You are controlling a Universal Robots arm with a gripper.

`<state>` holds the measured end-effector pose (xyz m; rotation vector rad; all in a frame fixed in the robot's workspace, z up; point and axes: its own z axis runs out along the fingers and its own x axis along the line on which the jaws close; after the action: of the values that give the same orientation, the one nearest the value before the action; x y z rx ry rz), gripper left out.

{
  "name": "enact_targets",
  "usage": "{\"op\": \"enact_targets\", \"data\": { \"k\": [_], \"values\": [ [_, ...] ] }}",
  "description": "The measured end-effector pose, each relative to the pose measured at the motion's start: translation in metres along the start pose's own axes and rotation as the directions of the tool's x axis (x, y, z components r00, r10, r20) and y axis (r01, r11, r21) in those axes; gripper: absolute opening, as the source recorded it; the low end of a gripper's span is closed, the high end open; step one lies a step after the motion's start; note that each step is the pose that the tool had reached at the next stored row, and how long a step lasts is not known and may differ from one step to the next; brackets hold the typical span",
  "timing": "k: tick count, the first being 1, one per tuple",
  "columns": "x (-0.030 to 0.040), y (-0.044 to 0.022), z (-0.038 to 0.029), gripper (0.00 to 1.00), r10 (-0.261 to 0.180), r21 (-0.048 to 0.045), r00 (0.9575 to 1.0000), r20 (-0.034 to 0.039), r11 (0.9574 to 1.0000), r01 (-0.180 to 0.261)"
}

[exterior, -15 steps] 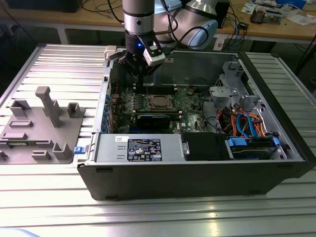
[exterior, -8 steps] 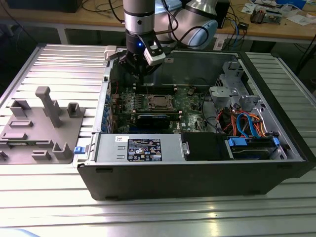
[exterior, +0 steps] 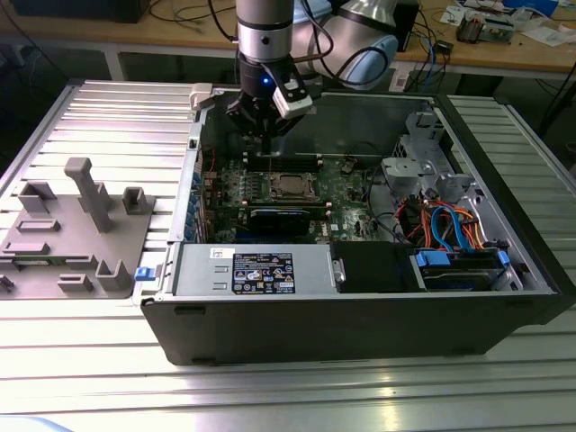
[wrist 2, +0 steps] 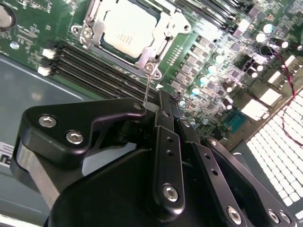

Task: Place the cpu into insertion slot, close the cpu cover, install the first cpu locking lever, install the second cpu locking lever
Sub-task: 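Install the first cpu locking lever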

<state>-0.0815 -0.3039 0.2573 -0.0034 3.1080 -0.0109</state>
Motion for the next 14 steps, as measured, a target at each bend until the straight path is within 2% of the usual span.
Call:
{"op": "enact_targets", "data": {
  "k": [6, 14],
  "values": [
    [-0.007, 0.0, 0.0002, 0.11, 0.0, 0.0, 1.0, 0.0, 1.0, 0.0],
    [-0.0078, 0.0001, 0.0002, 0.11, 0.0, 0.0, 1.0, 0.0, 1.0, 0.0]
  ]
}}
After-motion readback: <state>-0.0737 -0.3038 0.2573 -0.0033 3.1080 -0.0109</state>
